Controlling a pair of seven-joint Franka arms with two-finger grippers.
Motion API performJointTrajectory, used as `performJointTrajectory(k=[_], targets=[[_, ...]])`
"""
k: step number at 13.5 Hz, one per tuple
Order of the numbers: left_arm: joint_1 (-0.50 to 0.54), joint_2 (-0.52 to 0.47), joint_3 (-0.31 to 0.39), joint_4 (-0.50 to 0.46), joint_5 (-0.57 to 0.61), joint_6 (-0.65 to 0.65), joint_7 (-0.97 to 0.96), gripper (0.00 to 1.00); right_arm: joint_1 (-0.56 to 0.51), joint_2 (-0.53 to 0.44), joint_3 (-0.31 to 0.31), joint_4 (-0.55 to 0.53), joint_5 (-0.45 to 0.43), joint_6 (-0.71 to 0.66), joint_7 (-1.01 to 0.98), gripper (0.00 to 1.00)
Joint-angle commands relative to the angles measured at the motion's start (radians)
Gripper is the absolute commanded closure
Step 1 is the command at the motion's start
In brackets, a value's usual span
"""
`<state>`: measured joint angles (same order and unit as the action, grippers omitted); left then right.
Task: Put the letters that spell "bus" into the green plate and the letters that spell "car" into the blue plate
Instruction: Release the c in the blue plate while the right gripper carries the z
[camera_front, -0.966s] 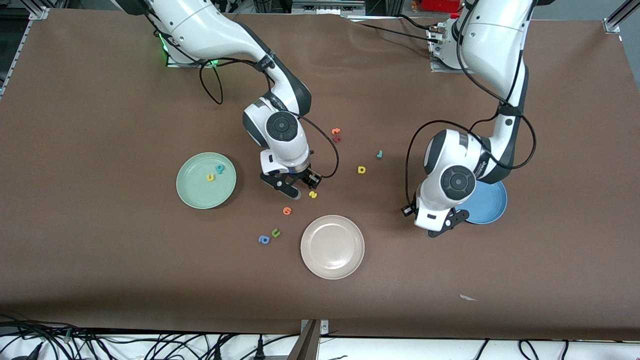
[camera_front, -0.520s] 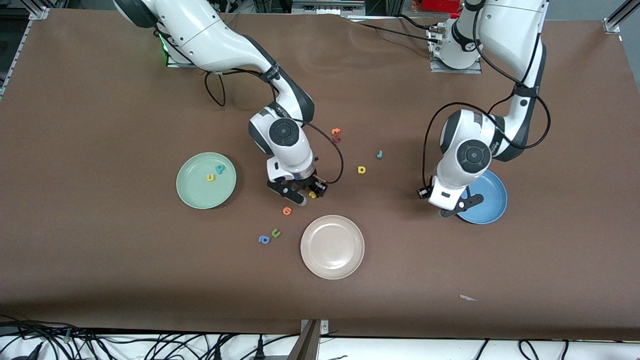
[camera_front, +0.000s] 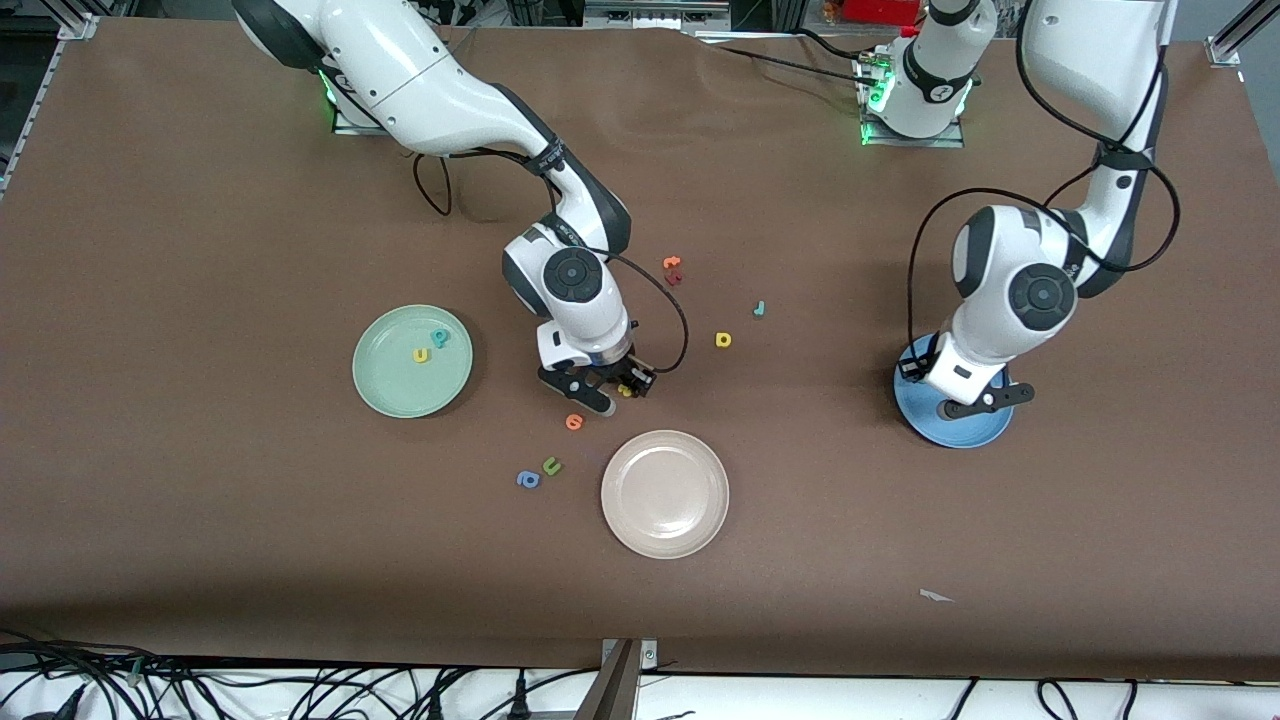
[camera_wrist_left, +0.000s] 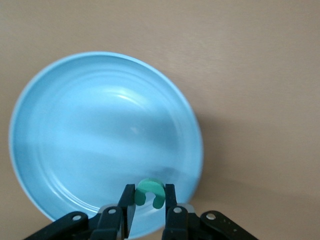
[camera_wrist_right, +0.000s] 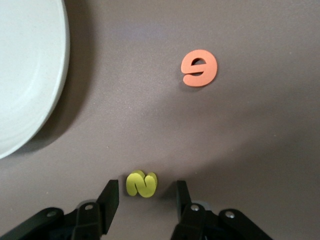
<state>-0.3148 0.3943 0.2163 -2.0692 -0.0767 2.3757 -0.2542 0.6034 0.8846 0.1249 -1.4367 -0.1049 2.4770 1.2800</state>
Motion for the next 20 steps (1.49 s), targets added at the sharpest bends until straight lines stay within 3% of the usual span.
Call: performJointTrajectory(k=[1,2,3,5,6,8,12,16,20], targets=[[0.069,-0.020,-0.009,-0.022,0.029,0.029,0.152,0.76,0.010,0.025,-0.008,0.036,-0.012,0.007,-0.013,0.54],[0.089,-0.008,-0.011,-0.012,0.028,0.033,0.211,0.71,0.009,0.025,-0.008,0.036,-0.013,0.007,-0.014,0.54],[0.094,0.004,-0.011,0.001,0.028,0.033,0.249,0.55,0.009,0.028,-0.010,0.044,-0.013,0.020,-0.016,0.54],[0.097,0.009,-0.011,0.014,0.028,0.027,0.295,0.05,0.010,0.054,-0.010,0.068,-0.013,0.030,-0.014,0.54],[0.094,0.009,-0.011,0.029,0.028,0.017,0.288,0.00,0.010,0.060,-0.010,0.074,-0.013,0.030,-0.014,0.54],[0.088,0.005,-0.012,0.037,0.026,-0.016,0.285,0.00,0.010,0.060,-0.010,0.074,-0.015,0.030,-0.017,0.54],[0.085,-0.005,-0.128,0.034,0.014,-0.023,0.198,0.00,0.009,0.062,-0.010,0.071,-0.027,0.017,-0.033,0.88],[0.085,-0.028,-0.254,-0.006,0.017,-0.015,0.081,0.00,0.001,0.037,-0.010,0.074,-0.032,-0.087,-0.053,0.91],[0.039,-0.040,-0.353,-0.069,0.028,0.019,-0.080,0.03,-0.063,-0.080,-0.005,0.073,-0.015,-0.292,-0.187,0.91]])
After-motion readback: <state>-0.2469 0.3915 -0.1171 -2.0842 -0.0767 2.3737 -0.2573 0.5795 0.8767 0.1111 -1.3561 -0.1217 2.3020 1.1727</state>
